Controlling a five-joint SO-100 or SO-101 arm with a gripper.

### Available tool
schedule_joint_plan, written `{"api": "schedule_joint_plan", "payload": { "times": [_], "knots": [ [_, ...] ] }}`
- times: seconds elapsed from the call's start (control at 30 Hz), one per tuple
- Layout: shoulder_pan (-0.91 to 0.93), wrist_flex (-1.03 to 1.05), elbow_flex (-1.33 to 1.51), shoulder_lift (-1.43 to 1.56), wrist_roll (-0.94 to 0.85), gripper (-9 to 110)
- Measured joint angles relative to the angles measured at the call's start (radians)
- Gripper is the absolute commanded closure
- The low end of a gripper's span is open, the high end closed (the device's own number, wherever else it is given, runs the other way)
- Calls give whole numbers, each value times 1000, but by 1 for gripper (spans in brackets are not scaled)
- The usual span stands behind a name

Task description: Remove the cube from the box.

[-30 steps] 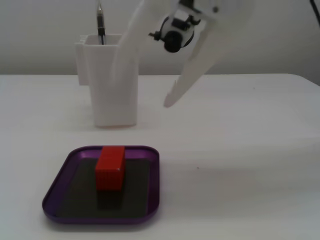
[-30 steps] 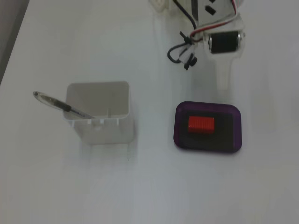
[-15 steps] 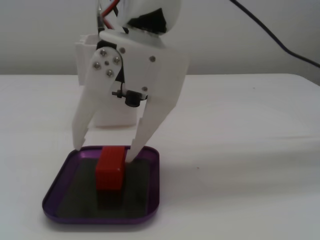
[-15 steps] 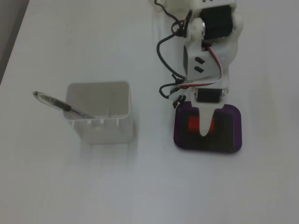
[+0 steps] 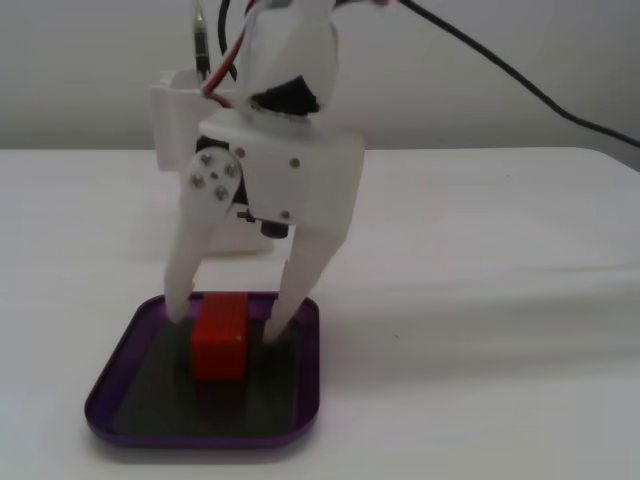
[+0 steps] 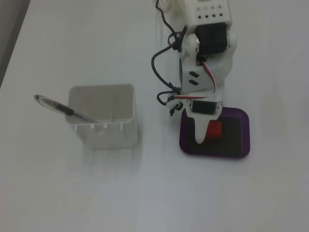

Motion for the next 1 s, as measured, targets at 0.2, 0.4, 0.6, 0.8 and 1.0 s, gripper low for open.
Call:
{"api": "schedule_joint_plan", "payload": {
  "times": [0.2,0.4,0.6,0.8,1.0],
  "knots": [
    [2,2,-17,-17,-3,85],
    [2,2,-17,-17,5,102],
    [-2,23,-58,-18,2,102],
    [-9,193,-181,83,-2,102],
    [-29,377,-267,336,-37,102]
  ]
}}
